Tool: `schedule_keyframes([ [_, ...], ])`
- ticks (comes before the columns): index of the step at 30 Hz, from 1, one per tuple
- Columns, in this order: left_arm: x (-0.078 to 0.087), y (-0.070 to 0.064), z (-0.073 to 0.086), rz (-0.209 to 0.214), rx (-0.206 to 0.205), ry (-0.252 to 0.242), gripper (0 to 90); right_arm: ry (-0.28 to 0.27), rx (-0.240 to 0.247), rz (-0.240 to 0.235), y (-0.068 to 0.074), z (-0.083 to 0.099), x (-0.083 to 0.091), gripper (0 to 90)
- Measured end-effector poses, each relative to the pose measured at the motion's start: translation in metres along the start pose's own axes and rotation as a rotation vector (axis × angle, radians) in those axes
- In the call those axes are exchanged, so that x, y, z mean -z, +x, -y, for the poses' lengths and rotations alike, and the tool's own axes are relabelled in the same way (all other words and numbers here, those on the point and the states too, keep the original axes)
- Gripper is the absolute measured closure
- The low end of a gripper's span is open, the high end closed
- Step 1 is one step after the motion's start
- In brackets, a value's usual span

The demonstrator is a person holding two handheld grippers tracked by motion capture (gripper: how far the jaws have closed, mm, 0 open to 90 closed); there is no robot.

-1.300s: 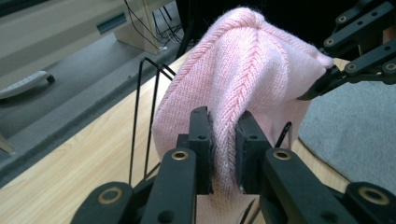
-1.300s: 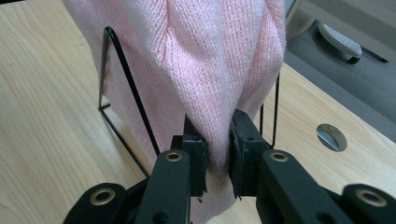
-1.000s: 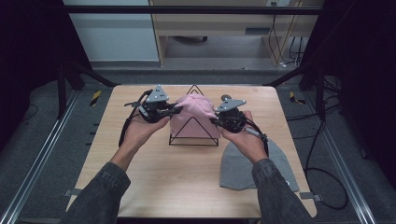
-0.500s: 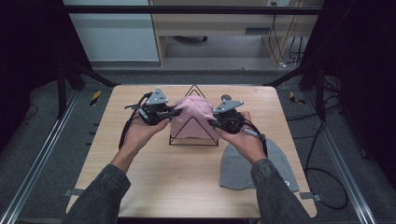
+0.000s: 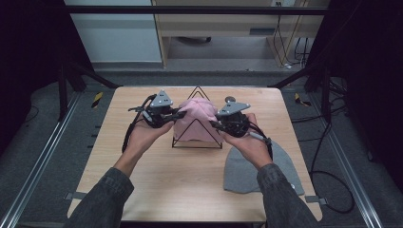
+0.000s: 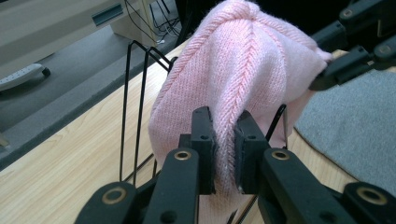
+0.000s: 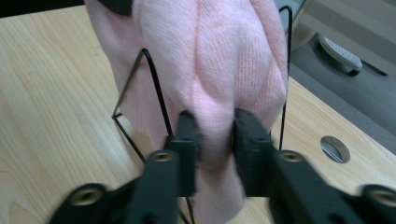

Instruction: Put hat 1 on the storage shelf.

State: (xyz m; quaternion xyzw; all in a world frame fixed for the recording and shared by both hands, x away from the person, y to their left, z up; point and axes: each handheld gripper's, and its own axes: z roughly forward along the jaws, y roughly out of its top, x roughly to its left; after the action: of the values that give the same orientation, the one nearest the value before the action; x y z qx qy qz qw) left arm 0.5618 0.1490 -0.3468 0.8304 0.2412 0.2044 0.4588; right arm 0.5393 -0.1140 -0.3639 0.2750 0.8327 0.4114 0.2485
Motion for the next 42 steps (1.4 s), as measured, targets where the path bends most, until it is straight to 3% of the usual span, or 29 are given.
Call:
schedule_keyframes([
  [2, 0.001, -0.002, -0.001, 0.002, -0.002, -0.003, 80.6, -0.006, -0.004, -0.012, -0.001, -0.002, 0.001, 79.4],
  [14, 0.005, -0.002, 0.0, 0.007, -0.008, -0.006, 80.2, -0.035, -0.036, -0.024, -0.011, -0.008, 0.015, 83.5],
  [24, -0.004, 0.0, 0.011, 0.006, 0.007, 0.021, 79.8, 0.037, -0.019, -0.032, -0.005, 0.007, -0.006, 83.2],
  [29, -0.004, 0.0, 0.015, 0.005, 0.016, 0.016, 76.6, 0.033, -0.027, -0.031, -0.004, 0.009, -0.01, 82.1],
  [32, -0.002, -0.001, 0.016, 0.001, 0.023, 0.007, 69.9, 0.027, -0.033, -0.025, -0.003, 0.009, -0.008, 75.3],
  [42, 0.012, -0.006, 0.019, -0.035, 0.055, -0.026, 37.6, -0.005, -0.048, 0.013, 0.0, 0.012, 0.011, 40.3],
])
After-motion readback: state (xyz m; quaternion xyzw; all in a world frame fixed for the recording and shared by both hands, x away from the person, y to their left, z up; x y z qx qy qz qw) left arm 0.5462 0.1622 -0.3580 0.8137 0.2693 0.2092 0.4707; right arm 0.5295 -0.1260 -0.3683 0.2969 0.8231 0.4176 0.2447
